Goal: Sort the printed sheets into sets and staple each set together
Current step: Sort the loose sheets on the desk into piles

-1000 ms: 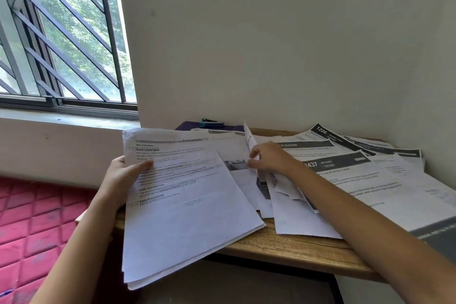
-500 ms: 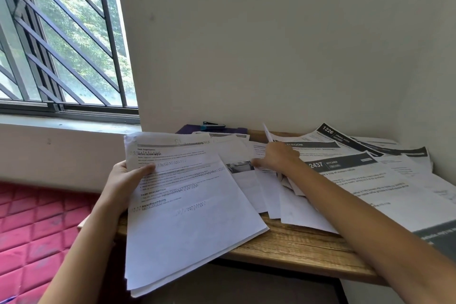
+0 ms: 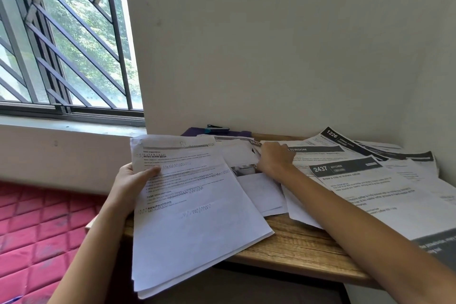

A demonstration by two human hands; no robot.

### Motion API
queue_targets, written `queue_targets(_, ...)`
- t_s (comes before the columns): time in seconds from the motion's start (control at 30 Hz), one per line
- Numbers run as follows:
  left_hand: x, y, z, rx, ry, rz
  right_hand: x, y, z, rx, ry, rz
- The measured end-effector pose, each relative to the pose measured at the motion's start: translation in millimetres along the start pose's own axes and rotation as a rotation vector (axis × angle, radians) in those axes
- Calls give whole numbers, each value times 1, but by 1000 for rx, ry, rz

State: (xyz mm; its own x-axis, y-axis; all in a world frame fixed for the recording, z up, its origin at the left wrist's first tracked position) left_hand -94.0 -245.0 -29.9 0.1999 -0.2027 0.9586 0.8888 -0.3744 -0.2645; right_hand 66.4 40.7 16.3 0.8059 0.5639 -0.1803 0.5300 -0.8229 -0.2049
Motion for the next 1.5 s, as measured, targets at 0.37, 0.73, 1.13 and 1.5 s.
queue_targets(0.37,9,11,0,65,78,-32,-43,26,-2,-305,-777,-300)
queue_targets(0.73,25,22,-42,118,85,-10,3,41,36,-557,43,-590)
queue_targets(1.13,38,20,-43,107,124,-27,-32,52,40,-557,-82,-629)
queue_targets(1.5,38,15,-27,62,149,-44,22,13,4,-165,-165,-255)
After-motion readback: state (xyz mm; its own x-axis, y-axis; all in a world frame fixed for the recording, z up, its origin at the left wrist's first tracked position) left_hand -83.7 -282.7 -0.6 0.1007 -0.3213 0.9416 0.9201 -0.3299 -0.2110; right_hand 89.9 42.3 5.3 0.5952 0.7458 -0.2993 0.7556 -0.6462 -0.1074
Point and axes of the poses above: each hand's wrist, its own y-axis away from the middle knuckle, its own z-axis out of the palm, x = y × z, the point moved 5 cm from there along -y, towards the middle knuckle, and after that the axes turned 10 degrees about z, right-handed, at the moved point
